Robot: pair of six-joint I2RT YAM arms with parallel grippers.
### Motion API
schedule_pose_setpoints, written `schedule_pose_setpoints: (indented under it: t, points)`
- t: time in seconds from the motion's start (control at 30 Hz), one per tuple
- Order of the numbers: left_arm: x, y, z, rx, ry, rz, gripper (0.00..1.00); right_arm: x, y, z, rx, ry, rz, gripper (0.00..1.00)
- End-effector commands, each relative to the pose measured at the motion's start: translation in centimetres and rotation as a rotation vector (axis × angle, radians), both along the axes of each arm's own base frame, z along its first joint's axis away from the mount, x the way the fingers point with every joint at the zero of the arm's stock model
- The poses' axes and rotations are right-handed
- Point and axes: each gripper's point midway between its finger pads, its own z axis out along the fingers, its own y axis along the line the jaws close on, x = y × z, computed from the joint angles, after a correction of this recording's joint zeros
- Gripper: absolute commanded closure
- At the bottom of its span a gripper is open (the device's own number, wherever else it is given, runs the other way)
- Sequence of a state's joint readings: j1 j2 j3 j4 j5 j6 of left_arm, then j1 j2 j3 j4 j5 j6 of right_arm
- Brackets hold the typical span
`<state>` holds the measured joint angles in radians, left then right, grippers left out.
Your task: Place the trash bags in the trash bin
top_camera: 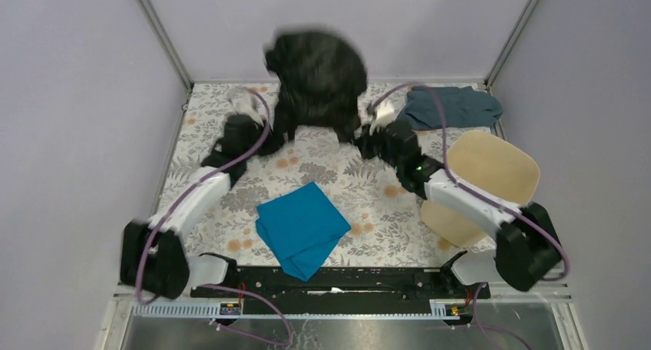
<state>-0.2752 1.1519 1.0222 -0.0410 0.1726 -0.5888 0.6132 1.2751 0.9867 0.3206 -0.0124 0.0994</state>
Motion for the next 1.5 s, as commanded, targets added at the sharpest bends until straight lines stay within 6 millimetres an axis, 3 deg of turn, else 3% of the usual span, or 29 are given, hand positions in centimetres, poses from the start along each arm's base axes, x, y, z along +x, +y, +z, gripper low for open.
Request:
schedule_pose_setpoints:
  t: [0.0,0.1,0.17,0.2,0.3,0.37,0.4,0.43,0.47,0.53,0.57,0.6,0.67,0.7,0.77,0.8,0.83,0.9,0.97,1.03,1.1,1.13,1.2,1.27,1.3,1.33,1.37,1.43,1.47]
  points:
    - [-4.2,-0.3,-11.8,0.029,0.331,-0.075,1.00,-2.6,-0.7,-8.9,-0.035,0.263,-0.003,1.00]
    - [-2.8,-1.7,-4.9,0.007,0.201,-0.150,1.00,-1.6,-0.3,-2.5,-0.019,0.162,0.009,1.00]
    - [-1.9,-3.2,3.0,-0.024,0.064,-0.231,1.00,-0.6,-0.2,4.1,-0.006,0.059,-0.001,1.00]
    - [-2.0,-3.8,8.1,-0.045,-0.030,-0.273,1.00,-0.4,-0.3,7.9,0.011,0.001,-0.005,1.00]
    - [-5.7,-4.4,22.3,-0.116,-0.336,-0.359,1.00,-2.3,-1.0,18.4,0.089,-0.154,0.028,1.00]
    - [-9.7,-3.8,28.2,-0.160,-0.532,-0.376,1.00,-5.3,-1.8,24.0,0.174,-0.272,0.086,1.00]
    - [-11.2,-3.3,29.5,-0.183,-0.604,-0.366,1.00,-6.9,-2.2,25.9,0.217,-0.339,0.121,1.00]
    - [-12.6,-2.5,30.2,-0.201,-0.673,-0.345,1.00,-8.2,-2.5,26.5,0.241,-0.382,0.147,1.00]
    - [-12.9,-1.7,29.6,-0.205,-0.701,-0.299,1.00,-8.7,-2.5,25.2,0.242,-0.397,0.166,1.00]
    - [-10.9,0.0,25.7,-0.195,-0.634,-0.155,1.00,-8.8,-2.7,22.0,0.234,-0.401,0.162,1.00]
    - [-8.7,0.9,22.1,-0.179,-0.526,-0.060,1.00,-8.0,-2.8,19.5,0.219,-0.362,0.130,1.00]
    - [-6.3,1.6,17.0,-0.138,-0.373,0.025,1.00,-6.6,-2.6,15.7,0.187,-0.284,0.088,1.00]
    - [-2.9,2.7,3.2,-0.002,0.057,0.125,1.00,-3.5,-1.9,6.0,0.087,-0.062,0.008,1.00]
    - [-2.5,2.8,-3.0,0.050,0.237,0.116,1.00,-2.9,-1.5,0.7,0.035,0.061,-0.006,1.00]
    - [-4.0,2.2,-13.0,0.069,0.481,0.039,1.00,-3.0,-1.0,-8.3,-0.031,0.277,-0.012,1.00]
    - [-4.9,1.9,-15.8,0.050,0.530,0.014,1.00,-3.4,-0.8,-11.3,-0.040,0.353,-0.011,1.00]
    - [-5.4,1.4,-17.0,0.022,0.538,-0.010,1.00,-3.7,-0.6,-13.1,-0.038,0.403,-0.009,1.00]
    - [-5.1,0.2,-15.9,-0.027,0.499,-0.067,1.00,-3.4,0.0,-13.0,-0.027,0.422,0.001,1.00]
    - [-2.8,-0.5,-11.6,-0.037,0.420,-0.094,1.00,-1.7,0.8,-8.4,-0.031,0.337,0.007,1.00]
    - [0.0,-1.4,-3.6,-0.034,0.276,-0.139,1.00,0.5,1.0,-0.8,-0.040,0.196,-0.011,1.00]
    - [1.1,-2.4,7.3,-0.058,0.060,-0.198,1.00,1.0,0.9,7.8,-0.017,0.058,-0.004,1.00]
    - [0.5,-2.7,13.3,-0.084,-0.072,-0.226,1.00,0.7,0.7,12.3,0.012,-0.017,0.002,1.00]
    - [-2.9,-3.2,23.4,-0.146,-0.325,-0.280,1.00,-1.5,0.3,20.0,0.098,-0.142,0.054,1.00]
    - [-7.8,-3.0,29.9,-0.202,-0.547,-0.320,1.00,-4.5,-0.5,25.5,0.184,-0.253,0.115,1.00]
    - [-10.3,-2.6,31.7,-0.223,-0.646,-0.335,1.00,-5.9,-0.9,26.6,0.219,-0.290,0.141,1.00]
    - [-12.0,-2.2,32.3,-0.237,-0.718,-0.340,1.00,-7.4,-1.3,27.7,0.262,-0.344,0.172,1.00]
    - [-13.4,-1.6,32.1,-0.242,-0.775,-0.323,1.00,-8.4,-1.4,27.2,0.279,-0.375,0.202,1.00]
    - [-12.0,-0.5,28.0,-0.214,-0.725,-0.223,1.00,-10.2,-1.6,24.9,0.292,-0.428,0.251,1.00]
    - [-9.7,0.0,23.8,-0.178,-0.606,-0.150,1.00,-9.5,-1.3,22.1,0.277,-0.405,0.242,1.00]
